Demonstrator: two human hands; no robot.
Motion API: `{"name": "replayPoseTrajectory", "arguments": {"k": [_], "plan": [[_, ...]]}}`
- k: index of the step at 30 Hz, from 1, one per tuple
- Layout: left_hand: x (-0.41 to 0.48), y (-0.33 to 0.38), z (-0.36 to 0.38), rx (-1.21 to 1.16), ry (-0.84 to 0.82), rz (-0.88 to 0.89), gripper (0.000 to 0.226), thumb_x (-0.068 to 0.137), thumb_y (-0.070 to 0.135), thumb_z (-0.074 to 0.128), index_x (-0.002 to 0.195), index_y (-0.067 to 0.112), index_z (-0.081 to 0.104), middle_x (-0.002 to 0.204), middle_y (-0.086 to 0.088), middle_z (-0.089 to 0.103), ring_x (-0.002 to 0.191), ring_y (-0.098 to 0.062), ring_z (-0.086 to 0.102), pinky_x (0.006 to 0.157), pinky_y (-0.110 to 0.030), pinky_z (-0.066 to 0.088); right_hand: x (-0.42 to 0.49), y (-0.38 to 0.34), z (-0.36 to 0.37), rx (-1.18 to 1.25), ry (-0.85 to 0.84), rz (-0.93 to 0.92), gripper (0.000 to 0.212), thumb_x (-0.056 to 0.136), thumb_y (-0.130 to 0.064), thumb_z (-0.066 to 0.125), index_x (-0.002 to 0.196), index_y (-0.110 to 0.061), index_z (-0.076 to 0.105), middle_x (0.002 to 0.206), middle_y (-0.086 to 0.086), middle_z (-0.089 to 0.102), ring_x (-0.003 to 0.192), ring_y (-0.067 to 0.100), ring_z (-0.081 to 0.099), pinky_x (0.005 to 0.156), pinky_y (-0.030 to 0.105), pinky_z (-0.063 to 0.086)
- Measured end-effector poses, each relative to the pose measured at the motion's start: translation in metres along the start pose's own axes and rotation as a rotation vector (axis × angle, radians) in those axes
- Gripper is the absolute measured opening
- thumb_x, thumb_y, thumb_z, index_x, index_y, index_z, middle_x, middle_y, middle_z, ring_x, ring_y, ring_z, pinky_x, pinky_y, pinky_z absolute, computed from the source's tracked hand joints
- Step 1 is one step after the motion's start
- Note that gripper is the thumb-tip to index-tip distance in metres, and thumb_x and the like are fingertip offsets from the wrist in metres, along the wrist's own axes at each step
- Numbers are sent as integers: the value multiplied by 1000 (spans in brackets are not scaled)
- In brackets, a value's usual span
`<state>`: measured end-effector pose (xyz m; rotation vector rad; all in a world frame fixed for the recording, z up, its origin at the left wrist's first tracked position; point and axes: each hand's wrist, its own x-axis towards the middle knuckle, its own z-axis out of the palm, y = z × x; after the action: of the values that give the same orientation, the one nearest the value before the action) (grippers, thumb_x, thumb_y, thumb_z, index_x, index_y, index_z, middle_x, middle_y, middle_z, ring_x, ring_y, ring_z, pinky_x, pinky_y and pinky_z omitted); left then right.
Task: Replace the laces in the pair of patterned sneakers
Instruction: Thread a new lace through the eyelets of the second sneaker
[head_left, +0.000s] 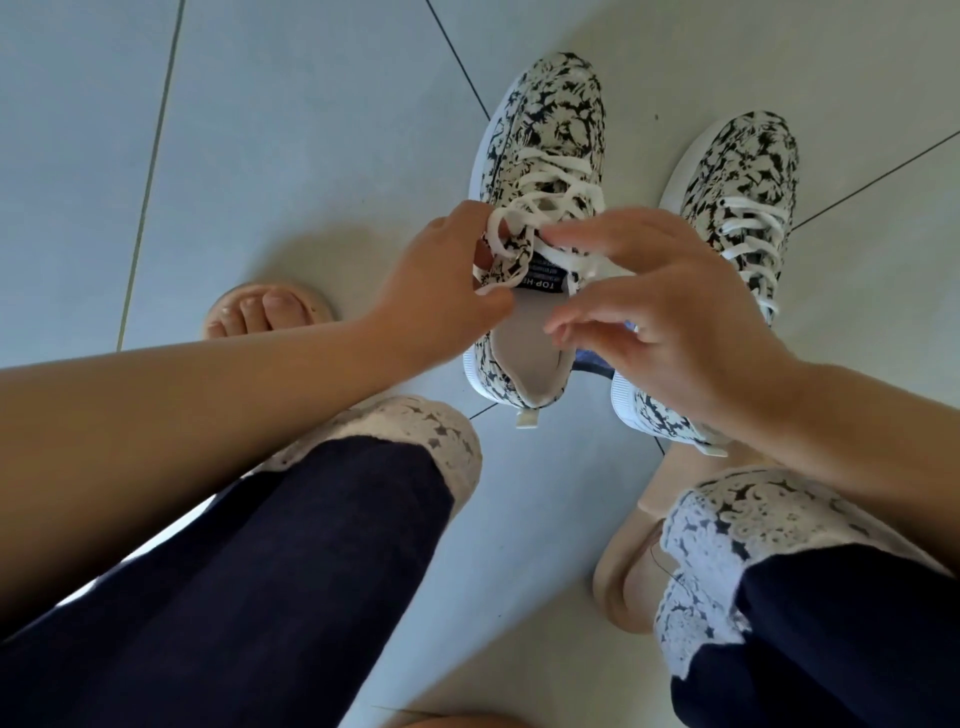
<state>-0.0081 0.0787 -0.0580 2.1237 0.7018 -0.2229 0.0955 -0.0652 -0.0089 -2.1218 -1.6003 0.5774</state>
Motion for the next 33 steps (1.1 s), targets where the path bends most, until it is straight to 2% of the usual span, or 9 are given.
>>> {"name": "replayPoseTrajectory", "arguments": {"k": [3,7,10,13,17,21,26,28,33], "plan": [[-1,1,-1,-14,-13,-24,44,80,17,61,120,16,43,89,7,45,73,-5,42,59,-9,28,-20,-26,-22,509,-82,230,14,81,-22,65,83,-9,72,80,-7,71,71,-1,65,66,8,47],[-3,-1,-2,-39,-56,-83,42,80,21,64,115,18,43,91,7,51,72,-4,47,58,-11,31,-30,-37,-29,829,-24,417,15,88,-19,57,81,-9,65,57,-4,60,54,7,59,64,8,43],[-5,-4,-3,-14,-82,-134,27,82,28,64,100,18,45,78,10,52,66,-2,47,56,-12,33,-20,-25,-12,641,-30,616,20,93,-19,49,82,-7,61,53,-1,52,39,0,46,47,5,37],[-8,2,-10,9,-94,-124,13,86,27,60,85,16,55,67,9,51,63,-6,48,60,-14,37,-15,-5,14,319,-111,693,21,90,-35,52,84,-16,53,60,-8,47,47,1,41,46,6,32],[-19,24,-26,-333,-202,-3,14,79,19,67,70,28,63,64,7,57,62,-6,52,65,-19,44,-9,2,35,187,-155,646,31,85,-49,57,85,-19,45,67,-9,47,58,5,43,48,12,31],[-22,28,-41,-764,-464,90,1,70,24,67,70,24,66,85,8,67,86,-7,62,77,-17,47,-3,7,43,57,-138,596,27,91,-40,52,75,-20,42,63,-8,43,53,4,37,46,21,22],[-17,12,-64,-1240,-978,-117,13,72,19,65,67,9,58,57,-1,57,52,-17,52,56,-22,47,-2,9,43,46,-146,579,26,91,-31,52,73,-17,41,59,-6,40,51,6,35,46,25,23],[-18,12,-59,-1115,-974,-205,12,66,15,62,59,11,54,50,-1,50,46,-17,46,50,-20,43,-2,8,40,35,-146,568,24,91,-30,52,73,-16,43,57,-6,41,50,7,35,46,26,24],[-17,16,-40,-556,-578,-292,30,82,18,62,58,17,44,43,8,42,40,-8,36,43,-20,33,-5,-5,26,129,-147,453,21,91,-31,54,74,-19,49,55,-9,43,48,4,37,47,17,26]]}}
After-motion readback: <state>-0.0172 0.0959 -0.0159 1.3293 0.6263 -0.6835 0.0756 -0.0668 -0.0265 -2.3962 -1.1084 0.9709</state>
